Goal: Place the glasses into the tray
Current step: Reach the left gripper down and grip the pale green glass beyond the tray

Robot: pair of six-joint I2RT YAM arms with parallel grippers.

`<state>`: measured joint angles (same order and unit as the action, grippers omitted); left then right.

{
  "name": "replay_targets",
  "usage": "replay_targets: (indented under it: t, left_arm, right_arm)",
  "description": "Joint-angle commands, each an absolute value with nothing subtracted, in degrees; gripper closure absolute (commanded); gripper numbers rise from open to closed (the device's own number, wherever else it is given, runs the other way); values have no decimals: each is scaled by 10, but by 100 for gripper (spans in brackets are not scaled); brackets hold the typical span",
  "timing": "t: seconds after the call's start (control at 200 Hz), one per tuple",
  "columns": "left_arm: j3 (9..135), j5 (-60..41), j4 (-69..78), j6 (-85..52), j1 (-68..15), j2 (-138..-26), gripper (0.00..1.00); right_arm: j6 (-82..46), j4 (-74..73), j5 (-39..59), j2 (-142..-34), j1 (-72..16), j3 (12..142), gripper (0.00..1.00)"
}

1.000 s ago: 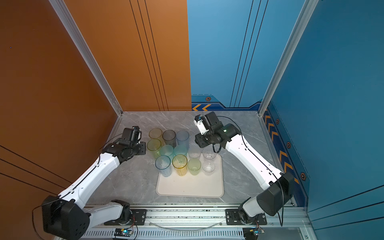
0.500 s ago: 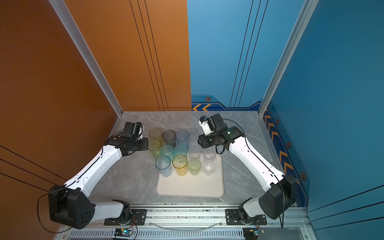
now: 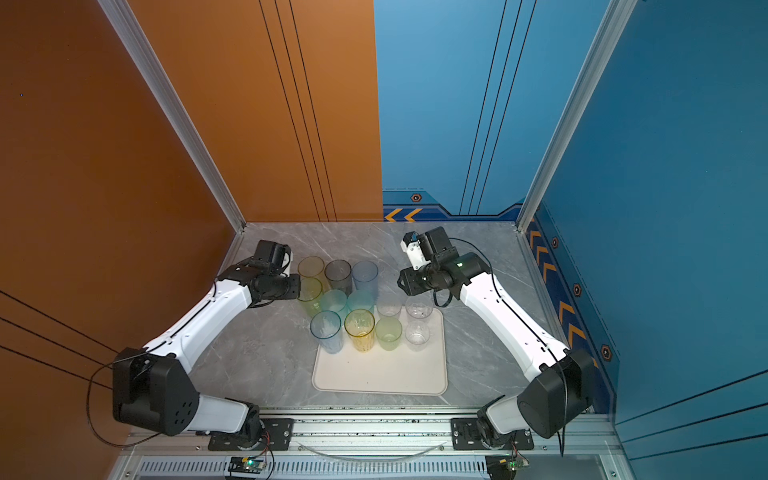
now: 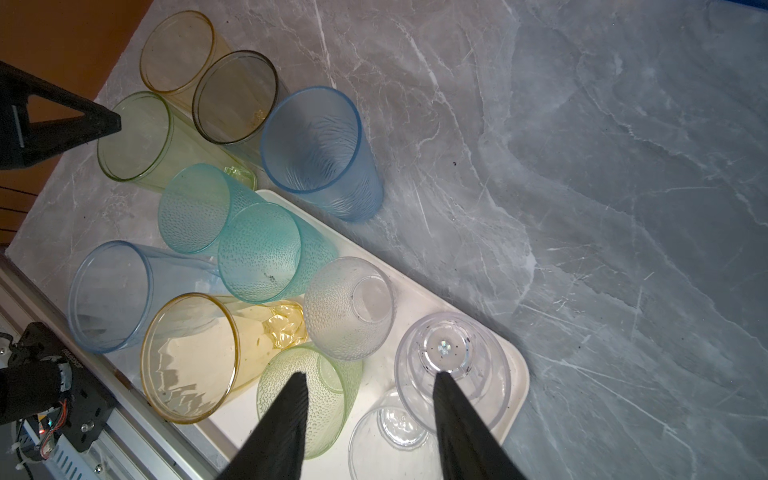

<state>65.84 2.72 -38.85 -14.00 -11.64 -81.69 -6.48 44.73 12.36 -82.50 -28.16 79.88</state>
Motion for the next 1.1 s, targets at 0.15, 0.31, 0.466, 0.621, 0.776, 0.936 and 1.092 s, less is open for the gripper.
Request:
replay_targets:
  t: [0.15,0.31,0.466,0.621,0.776,0.936,1.092]
  left_arm:
    - [680,13,-401,-133,-117,-836,77]
    - [685,14,-402,-129,-122,-851,79]
    - [693,23,-406,-126,-130,-865,81]
    - [700,29,-409,-122,-135,-873,87]
    - [705,42,-422,-115,-136,-875,92]
    - [707,45,-439,-107,-134,-875,100]
    - [708,43,-455,-103,-133,-869,100]
  right_arm:
    - [-69,436,140,-826,-279,792,52]
    - [-68,436,139,-825,-278,792,52]
    - [-68,437,139,-825,-278,790,52]
    - [-68,436,140,-828,-278,788,52]
    - [-69,435,140,-831,-278,789,52]
    - [-70,434,142,-832,-277,788,52]
    - [-72,433,143,-832,-279,787,52]
